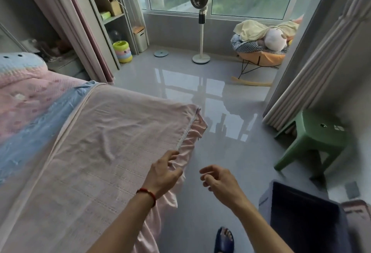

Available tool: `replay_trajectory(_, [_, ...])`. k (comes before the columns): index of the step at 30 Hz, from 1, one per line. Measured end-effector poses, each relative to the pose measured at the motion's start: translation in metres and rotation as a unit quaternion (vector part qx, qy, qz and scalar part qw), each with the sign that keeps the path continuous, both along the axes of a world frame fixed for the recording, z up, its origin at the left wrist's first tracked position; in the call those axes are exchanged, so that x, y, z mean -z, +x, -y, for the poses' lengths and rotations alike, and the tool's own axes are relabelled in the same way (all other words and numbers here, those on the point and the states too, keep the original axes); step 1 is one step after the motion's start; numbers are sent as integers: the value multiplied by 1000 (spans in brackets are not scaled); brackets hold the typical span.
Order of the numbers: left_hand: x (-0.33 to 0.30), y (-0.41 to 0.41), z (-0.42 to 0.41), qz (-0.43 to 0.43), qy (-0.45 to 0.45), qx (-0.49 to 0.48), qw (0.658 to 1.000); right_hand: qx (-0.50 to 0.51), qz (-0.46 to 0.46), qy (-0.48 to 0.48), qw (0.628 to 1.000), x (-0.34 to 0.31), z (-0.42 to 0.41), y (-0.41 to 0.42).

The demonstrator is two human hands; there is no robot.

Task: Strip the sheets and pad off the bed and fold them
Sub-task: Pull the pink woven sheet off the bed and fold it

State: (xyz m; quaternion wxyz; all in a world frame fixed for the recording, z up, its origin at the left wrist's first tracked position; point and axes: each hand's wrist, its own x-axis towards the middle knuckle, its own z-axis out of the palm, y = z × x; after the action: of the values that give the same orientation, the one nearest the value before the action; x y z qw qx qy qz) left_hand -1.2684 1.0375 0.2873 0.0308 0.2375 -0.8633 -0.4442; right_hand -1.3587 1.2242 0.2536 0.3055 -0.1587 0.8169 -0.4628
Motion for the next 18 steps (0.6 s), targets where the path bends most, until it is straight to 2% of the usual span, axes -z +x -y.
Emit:
replay_trajectory(6, [-12, -143, 4, 29, 16, -18, 999, -31, 26, 37, 999, -4, 18, -158])
replay_trajectory(10, [14, -226, 31, 51, 46, -61, 996, -59, 36, 54, 996, 11, 47, -254])
replay_trajectory(18, [72, -407, 120, 97, 123, -134, 978, -165, 39, 183, 968, 53, 134, -439])
